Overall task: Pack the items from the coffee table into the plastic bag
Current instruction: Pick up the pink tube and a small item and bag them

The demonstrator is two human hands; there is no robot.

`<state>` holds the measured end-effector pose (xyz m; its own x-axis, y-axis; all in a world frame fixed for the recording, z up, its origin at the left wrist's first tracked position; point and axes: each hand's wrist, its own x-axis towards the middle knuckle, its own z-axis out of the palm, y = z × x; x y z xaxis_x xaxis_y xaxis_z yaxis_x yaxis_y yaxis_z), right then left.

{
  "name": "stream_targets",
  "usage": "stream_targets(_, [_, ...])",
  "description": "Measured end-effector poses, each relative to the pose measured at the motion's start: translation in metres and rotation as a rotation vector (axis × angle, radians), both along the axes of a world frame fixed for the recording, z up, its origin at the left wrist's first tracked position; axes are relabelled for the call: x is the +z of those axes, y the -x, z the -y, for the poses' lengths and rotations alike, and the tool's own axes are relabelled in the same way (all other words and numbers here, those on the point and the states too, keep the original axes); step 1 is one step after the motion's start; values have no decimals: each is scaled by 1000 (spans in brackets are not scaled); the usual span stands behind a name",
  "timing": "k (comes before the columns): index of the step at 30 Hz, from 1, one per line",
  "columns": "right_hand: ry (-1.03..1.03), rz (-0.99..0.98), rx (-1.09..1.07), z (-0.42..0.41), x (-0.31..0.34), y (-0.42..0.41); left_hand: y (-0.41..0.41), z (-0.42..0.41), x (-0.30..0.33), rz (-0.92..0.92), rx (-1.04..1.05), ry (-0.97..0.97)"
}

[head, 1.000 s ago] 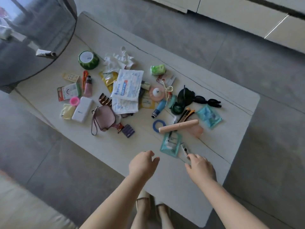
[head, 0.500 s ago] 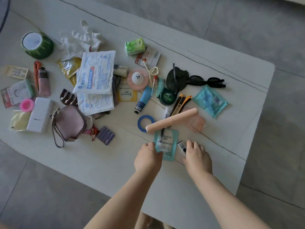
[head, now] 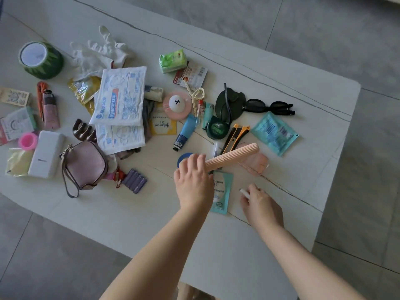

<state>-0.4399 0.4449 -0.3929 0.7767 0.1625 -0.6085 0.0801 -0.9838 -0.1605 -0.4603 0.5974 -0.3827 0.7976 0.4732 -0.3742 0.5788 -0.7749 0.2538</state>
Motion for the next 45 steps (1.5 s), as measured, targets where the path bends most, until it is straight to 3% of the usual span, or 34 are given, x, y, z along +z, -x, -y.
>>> stream_targets(4, [-9,10,27,-2,-3,5,-21,-3,-9,-58,-239,-71])
stream_targets(10, [-35,-43,-28,-6,1,7,-21,-7,-8,-131,-210,-33])
stream_targets(12, [-42,-51,-28,-11,4,5,-17,-11,-1,-124,-116,36])
stream_targets(19, [-104,-99,-49,-66,1,-6,42,-40,4,-127,539,392])
stream_targets(27, [35,-37,-136,-114,-6,-8,81,-60,3,-46,685,631])
stream_targets(34, [-298,-220,-185,-114,31,3,90,-71,38,62,835,747])
stream_targets(42, [-485,-479,-141,-152,107,23,127,-94,109,238,1094,834])
stream_targets(45, [-514,-579,-21,-177,141,44,157,-109,141,296,1192,852])
